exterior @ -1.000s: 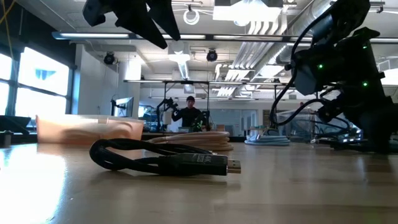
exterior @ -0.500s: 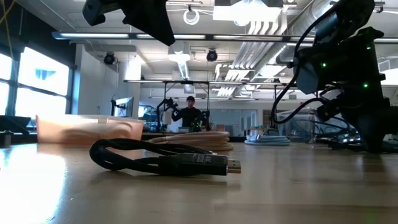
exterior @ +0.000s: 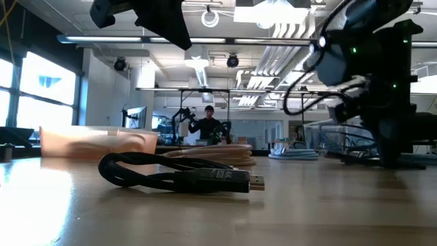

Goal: Sort HDMI cables
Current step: Put the black HDMI cable into the transparent bin

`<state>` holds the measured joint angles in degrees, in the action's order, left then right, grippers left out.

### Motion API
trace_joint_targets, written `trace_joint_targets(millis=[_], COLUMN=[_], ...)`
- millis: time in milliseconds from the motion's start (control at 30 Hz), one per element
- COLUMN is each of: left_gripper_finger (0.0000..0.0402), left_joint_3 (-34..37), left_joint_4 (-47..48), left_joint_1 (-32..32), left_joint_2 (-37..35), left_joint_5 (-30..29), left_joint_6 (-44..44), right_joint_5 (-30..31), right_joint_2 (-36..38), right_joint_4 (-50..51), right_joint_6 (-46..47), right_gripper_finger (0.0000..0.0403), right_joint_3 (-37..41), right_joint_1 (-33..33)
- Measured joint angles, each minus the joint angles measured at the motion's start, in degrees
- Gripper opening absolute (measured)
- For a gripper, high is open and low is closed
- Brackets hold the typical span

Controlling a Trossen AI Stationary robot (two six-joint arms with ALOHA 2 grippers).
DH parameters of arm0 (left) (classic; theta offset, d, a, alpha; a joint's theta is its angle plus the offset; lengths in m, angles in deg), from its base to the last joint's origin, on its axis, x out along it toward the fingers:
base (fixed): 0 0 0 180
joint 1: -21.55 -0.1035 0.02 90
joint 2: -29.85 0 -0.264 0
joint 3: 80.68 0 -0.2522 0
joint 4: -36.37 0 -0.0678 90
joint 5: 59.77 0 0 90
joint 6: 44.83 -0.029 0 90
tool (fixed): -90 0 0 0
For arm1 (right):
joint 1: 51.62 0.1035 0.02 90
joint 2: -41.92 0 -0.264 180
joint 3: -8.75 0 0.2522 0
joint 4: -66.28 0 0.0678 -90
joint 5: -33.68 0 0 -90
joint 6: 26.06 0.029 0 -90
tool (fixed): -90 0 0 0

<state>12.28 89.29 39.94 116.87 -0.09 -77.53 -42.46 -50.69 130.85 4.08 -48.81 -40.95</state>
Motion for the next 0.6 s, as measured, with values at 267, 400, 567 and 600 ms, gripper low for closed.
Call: trace_joint_targets(millis=[267, 400, 567, 600], left_gripper_finger=[0.0001, 0.0001, 0.0001, 0.0001], left_joint_3=[-0.02, -0.02, -0.02, -0.02], left_joint_4=[1.87, 3.24, 3.75, 4.15], left_joint_1=[0.0, 0.0, 0.0, 0.0], left_joint_2=[0.02, 0.02, 0.02, 0.02], left_joint_5=[2.56, 4.21, 6.01, 6.14], left_joint_6=[1.9, 4.22, 6.22, 6.65], right_joint_5=[2.62, 8.91, 21.1, 23.23], right_joint_2=[-0.04, -0.04, -0.02, 0.01], right_joint_4=[-2.44, 2.08, 21.35, 26.12], right_joint_6=[-4.52, -7.4, -2.13, 0.64], right_gripper_finger=[0.0002, 0.0001, 0.0001, 0.0001], right_joint_3=[-9.33, -15.85, -24.93, -26.61], right_joint_1=[4.54, 6.1, 5.83, 5.55])
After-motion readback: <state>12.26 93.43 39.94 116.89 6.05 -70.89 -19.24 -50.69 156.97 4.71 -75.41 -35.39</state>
